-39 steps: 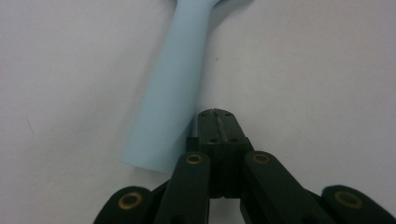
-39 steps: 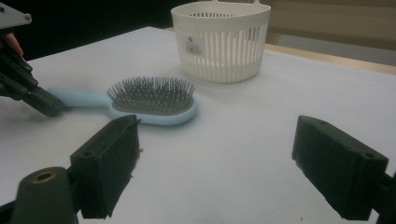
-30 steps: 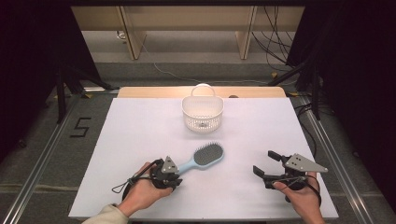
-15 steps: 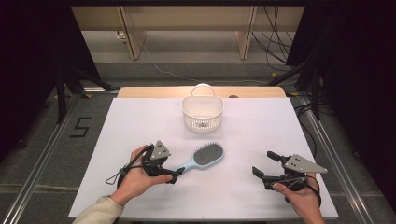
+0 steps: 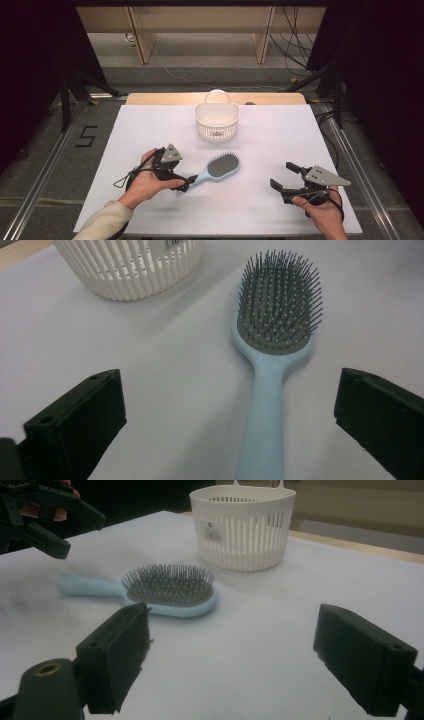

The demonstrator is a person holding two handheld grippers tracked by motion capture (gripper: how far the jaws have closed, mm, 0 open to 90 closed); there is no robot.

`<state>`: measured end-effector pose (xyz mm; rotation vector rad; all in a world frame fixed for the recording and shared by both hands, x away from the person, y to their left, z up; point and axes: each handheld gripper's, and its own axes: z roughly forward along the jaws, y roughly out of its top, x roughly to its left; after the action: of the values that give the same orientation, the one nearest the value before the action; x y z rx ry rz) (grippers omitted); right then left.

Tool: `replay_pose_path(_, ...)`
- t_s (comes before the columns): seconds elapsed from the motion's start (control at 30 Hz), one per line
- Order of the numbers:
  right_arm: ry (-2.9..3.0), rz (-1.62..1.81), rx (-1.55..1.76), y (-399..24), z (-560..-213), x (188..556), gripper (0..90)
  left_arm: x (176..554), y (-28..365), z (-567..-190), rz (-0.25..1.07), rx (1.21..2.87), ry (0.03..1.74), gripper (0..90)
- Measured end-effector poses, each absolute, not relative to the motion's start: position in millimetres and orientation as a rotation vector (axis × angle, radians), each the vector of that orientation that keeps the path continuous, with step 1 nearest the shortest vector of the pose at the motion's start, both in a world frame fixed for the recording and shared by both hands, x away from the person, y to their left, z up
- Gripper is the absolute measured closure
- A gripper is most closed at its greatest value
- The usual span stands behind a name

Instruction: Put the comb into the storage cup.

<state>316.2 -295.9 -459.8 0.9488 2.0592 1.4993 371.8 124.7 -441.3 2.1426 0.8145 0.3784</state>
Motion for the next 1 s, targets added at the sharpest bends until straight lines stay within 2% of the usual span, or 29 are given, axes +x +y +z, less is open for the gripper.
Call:
replay_pose_path(0.6, 2.049, 1.504, 0.958, -297.4, -459.6, 314.7, 15.6, 383.2, 107.1, -434.4, 0.361, 2.212, 0.751, 0.9)
replay_pose_path(1.0, 2.053, 1.5, 0.964, -298.2, -460.0, 313.8, 15.6, 391.7, 101.2, -427.0, 0.359, 2.246, 0.726, 6.1)
